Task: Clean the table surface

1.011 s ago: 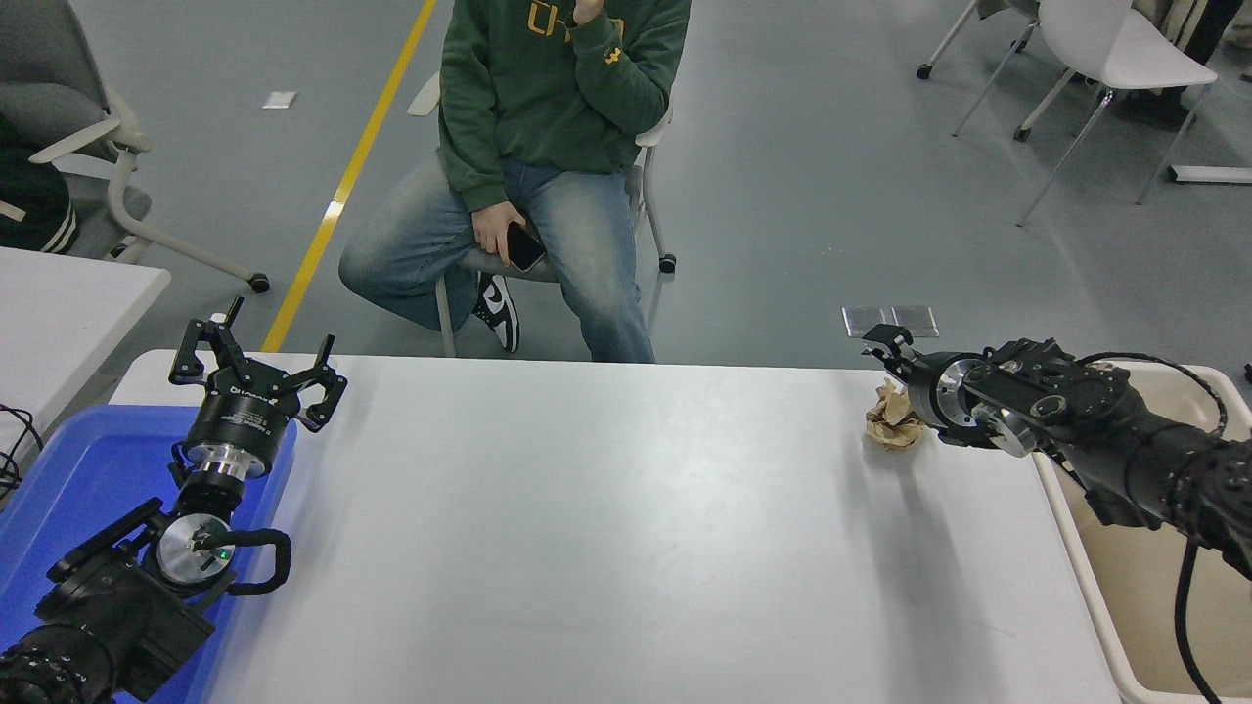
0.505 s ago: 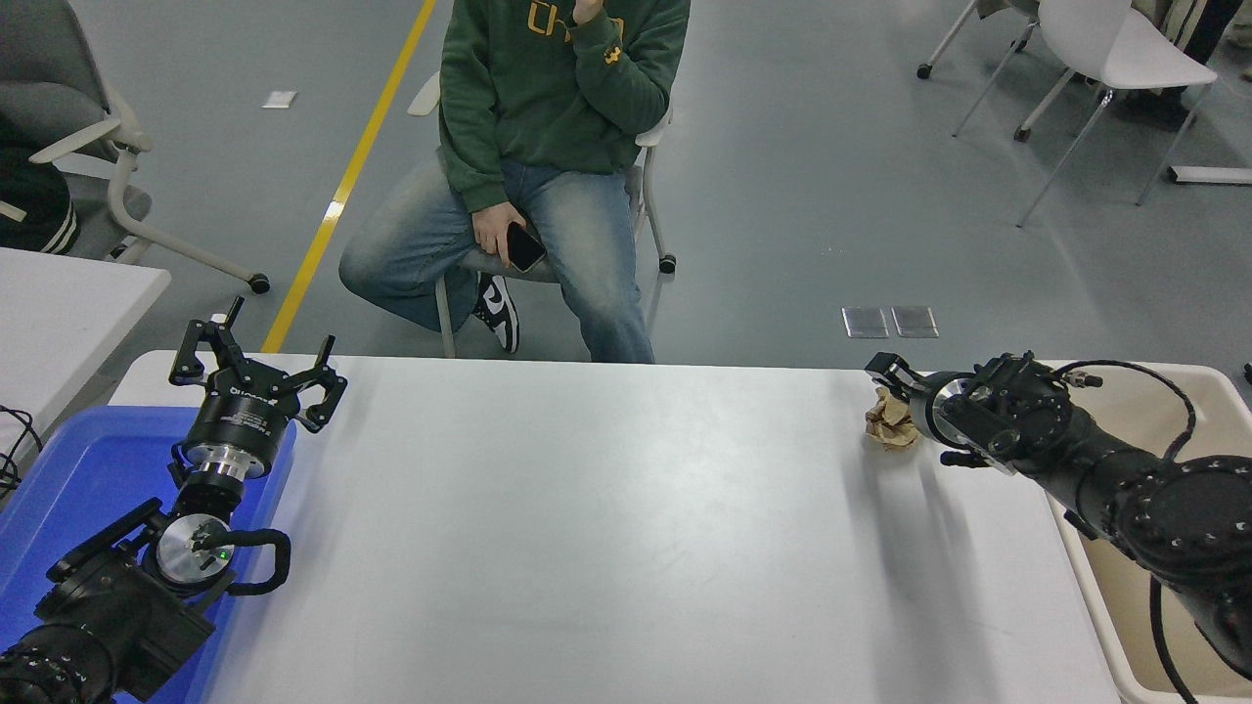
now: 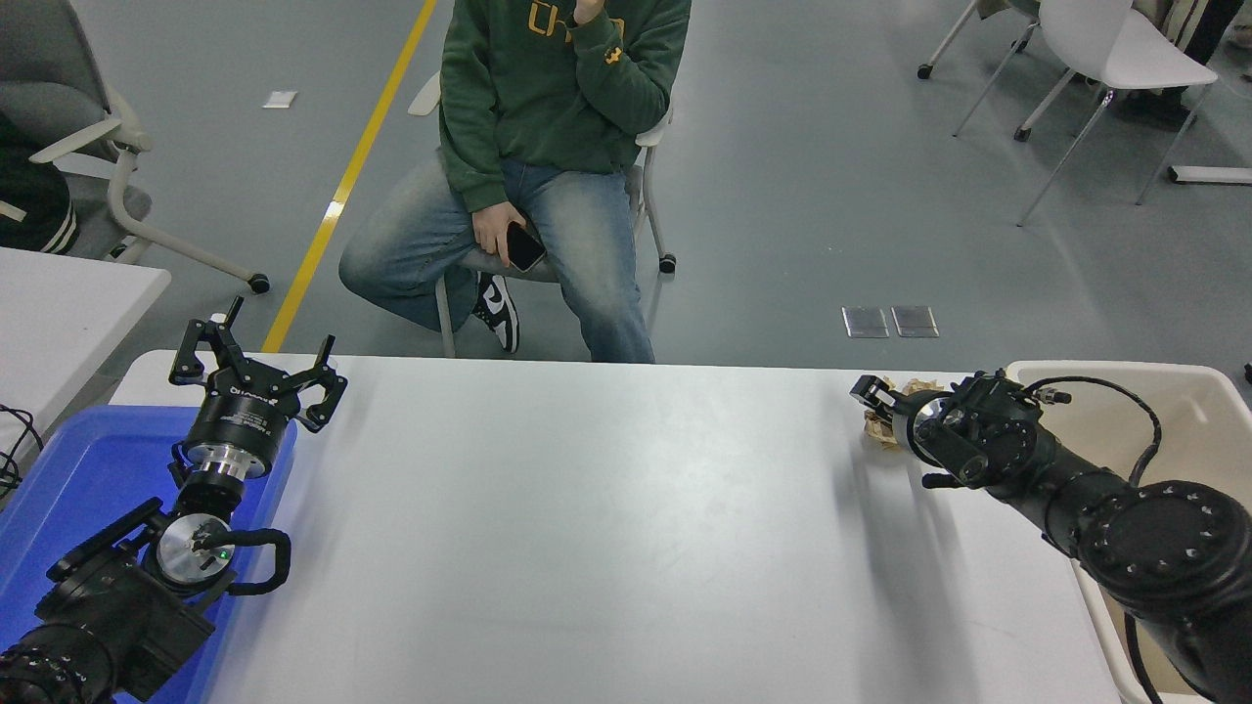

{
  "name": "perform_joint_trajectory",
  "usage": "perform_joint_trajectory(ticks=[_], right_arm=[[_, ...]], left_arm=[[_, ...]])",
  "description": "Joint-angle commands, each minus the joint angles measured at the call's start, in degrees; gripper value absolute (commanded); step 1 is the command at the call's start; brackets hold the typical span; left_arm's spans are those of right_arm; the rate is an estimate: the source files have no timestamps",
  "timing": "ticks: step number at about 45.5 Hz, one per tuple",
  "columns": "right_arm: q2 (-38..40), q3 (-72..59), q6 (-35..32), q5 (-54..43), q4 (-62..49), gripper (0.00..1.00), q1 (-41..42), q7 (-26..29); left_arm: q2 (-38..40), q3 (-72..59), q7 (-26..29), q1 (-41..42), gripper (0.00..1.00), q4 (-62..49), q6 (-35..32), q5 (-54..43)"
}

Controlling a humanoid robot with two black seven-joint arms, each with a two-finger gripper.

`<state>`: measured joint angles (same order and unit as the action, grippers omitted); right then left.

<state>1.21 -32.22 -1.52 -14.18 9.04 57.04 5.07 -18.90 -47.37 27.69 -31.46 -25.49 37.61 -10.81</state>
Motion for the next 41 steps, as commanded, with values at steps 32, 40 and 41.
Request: perform_joint_trajectory(ticks=[32,40,41], right_arm=[[0.11,0.76,-7.00,-1.38,-0.69,0.00,0.35,2.22],[2.39,1.20,-7.71,-1.02,-0.69,0.00,0.79,2.13],[2.65,1.28,-7.88,-0.85,-0.69,0.00,0.79,2.13]], left_arm=[[0.00,0.00,0.00,0.00,1.00,0.00,0.01,0.00],[0.00,0.00,0.00,0.00,1.00,0.00,0.01,0.00],[0.00,0.00,0.00,0.00,1.00,0.00,0.01,0.00]])
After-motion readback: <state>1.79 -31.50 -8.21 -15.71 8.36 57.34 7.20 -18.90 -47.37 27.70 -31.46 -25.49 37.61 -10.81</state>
